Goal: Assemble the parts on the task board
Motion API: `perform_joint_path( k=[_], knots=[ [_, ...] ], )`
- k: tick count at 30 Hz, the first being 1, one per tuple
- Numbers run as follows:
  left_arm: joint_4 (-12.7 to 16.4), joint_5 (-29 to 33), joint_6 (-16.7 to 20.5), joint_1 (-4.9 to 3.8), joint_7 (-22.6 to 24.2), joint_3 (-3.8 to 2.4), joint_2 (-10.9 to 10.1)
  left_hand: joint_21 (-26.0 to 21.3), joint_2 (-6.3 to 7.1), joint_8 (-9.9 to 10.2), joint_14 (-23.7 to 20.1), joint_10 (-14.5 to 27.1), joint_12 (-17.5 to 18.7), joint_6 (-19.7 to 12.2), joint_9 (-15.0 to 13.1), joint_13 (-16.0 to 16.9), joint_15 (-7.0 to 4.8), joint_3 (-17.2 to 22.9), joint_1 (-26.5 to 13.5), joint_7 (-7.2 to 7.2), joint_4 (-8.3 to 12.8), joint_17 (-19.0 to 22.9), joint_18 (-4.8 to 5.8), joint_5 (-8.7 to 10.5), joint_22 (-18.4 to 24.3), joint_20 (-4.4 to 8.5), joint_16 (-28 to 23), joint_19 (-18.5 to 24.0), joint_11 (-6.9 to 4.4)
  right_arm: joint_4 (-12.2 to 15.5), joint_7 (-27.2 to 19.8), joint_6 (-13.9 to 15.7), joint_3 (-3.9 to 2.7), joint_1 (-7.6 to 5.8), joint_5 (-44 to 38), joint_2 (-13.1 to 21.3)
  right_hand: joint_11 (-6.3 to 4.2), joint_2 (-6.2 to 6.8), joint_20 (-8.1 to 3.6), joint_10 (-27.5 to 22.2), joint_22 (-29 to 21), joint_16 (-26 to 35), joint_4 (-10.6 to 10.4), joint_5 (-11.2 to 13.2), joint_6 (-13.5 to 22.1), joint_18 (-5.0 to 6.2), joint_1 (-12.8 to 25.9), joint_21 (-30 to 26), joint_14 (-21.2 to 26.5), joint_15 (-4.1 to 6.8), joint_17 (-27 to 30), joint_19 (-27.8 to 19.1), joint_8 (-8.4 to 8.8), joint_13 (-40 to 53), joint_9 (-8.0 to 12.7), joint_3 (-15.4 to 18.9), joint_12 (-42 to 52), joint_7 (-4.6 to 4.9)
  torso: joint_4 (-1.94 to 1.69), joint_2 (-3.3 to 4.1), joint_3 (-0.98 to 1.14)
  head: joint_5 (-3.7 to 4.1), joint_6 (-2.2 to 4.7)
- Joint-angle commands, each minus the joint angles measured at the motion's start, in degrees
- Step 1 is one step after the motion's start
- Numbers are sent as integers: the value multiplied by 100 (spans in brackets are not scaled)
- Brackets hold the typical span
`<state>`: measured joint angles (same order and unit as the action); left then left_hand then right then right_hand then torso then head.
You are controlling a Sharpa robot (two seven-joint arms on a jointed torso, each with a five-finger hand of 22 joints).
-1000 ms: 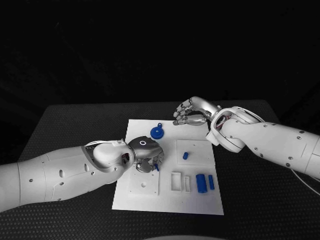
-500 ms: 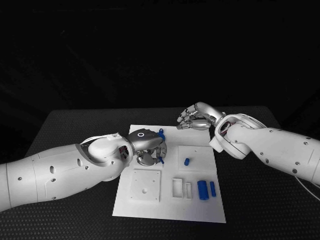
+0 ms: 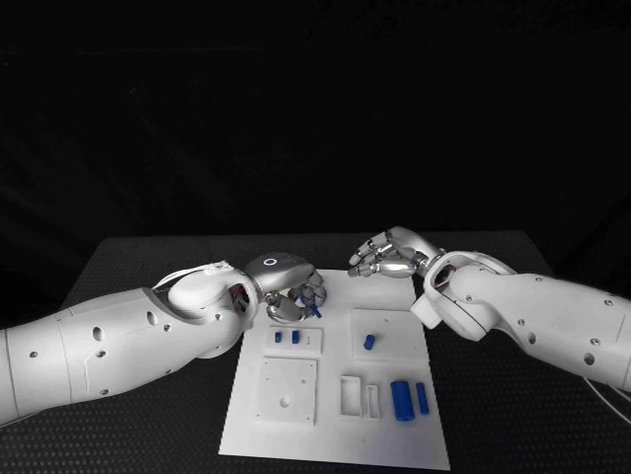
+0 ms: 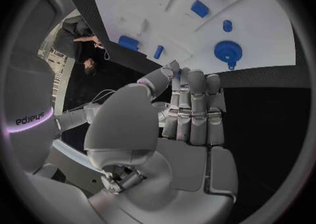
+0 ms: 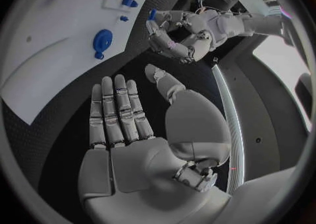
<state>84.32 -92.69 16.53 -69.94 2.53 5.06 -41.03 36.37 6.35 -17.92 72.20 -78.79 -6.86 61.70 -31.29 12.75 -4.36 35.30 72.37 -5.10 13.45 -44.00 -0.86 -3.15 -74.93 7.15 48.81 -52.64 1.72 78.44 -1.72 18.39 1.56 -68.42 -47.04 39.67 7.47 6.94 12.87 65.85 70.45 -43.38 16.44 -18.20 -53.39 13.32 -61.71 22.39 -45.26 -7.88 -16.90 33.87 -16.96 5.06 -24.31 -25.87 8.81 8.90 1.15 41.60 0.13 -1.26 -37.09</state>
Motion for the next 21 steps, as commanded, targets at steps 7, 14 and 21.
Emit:
perform_joint_path(
  k=[7,14,21],
  knots=[
    [-128,446,291,-226,-50,-92,17,-43,-37,-29,20,-49,-2,45,-8,10,-26,43,-31,9,0,13,64,-23,-87,256,18,-47,-10,348,789,-61,86,6,2043,-35,-24,-78,5,85,38,5,2,99,-21,10,54,-11,-126,36,-32,145,-26,33,18,-67,77,11,5,3,9,10,218],
    [-119,473,266,-336,-97,-95,16,-47,-33,-28,23,-51,2,48,-9,11,-27,50,-31,9,2,17,66,-23,-87,257,19,-49,-11,431,852,169,170,2,2753,-170,-57,-70,4,147,69,2,3,315,42,39,104,-24,-186,72,-51,221,12,60,49,-101,115,49,-8,-4,5,-14,275],
    [-116,475,263,-336,-110,-95,42,-51,-32,-27,25,-52,5,48,-9,11,-27,57,-30,10,3,19,68,-25,-86,259,20,-51,-11,357,961,251,176,-14,3340,-298,-65,-59,9,161,91,25,-10,515,64,44,148,-57,-192,75,-55,235,25,68,74,-119,121,65,-6,6,-6,-3,307]
  ],
)
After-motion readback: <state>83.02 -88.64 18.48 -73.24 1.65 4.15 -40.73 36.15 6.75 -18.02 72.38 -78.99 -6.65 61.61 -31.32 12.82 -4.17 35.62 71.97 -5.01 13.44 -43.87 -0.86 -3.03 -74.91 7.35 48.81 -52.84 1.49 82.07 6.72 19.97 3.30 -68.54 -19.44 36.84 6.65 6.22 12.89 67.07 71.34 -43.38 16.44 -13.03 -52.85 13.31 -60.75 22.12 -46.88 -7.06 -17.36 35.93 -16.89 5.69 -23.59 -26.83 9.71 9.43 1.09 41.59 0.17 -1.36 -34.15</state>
